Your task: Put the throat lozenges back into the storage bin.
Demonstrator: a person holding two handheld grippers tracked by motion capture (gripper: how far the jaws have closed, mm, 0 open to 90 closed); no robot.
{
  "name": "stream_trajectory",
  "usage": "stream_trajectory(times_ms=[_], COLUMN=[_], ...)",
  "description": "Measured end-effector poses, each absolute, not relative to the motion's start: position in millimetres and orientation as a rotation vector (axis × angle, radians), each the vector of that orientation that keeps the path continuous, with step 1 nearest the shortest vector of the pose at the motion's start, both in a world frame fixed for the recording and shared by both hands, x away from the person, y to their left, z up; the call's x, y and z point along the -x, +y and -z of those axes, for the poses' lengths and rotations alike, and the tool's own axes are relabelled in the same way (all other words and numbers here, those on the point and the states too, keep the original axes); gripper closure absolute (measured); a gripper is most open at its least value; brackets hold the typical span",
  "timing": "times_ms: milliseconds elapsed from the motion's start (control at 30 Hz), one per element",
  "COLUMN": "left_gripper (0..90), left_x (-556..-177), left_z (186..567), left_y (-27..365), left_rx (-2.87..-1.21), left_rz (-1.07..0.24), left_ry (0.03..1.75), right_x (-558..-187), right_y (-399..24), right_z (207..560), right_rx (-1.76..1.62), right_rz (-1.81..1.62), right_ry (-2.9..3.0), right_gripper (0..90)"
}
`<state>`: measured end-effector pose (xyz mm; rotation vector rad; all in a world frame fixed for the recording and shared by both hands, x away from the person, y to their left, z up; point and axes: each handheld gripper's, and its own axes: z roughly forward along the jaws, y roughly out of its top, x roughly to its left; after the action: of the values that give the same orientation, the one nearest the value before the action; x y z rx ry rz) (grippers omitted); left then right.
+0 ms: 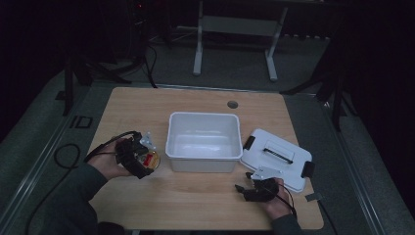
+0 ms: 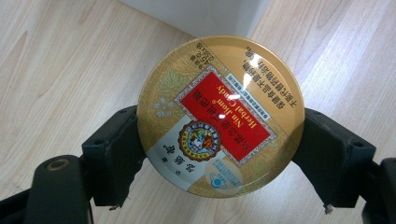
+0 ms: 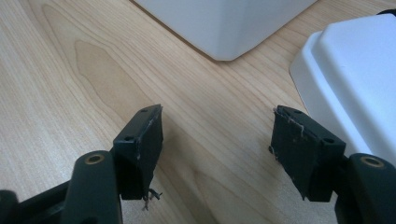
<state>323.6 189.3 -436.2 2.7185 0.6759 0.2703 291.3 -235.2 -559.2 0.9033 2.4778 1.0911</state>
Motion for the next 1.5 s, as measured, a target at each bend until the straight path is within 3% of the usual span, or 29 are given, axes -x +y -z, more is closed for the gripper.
stream_trajectory(times_ms=[1500], left_gripper=[20.5], left_x=[-342], left_z=[382], left_y=[178], left_rx=[-2.724], left_rz=[-0.314], left_ry=[0.615], right_x=[-291], right_y=[-235], right_z=[559], right_rx=[-0.905], right_rz=[-1.093], right_ry=[2.478], right_gripper=[33.5])
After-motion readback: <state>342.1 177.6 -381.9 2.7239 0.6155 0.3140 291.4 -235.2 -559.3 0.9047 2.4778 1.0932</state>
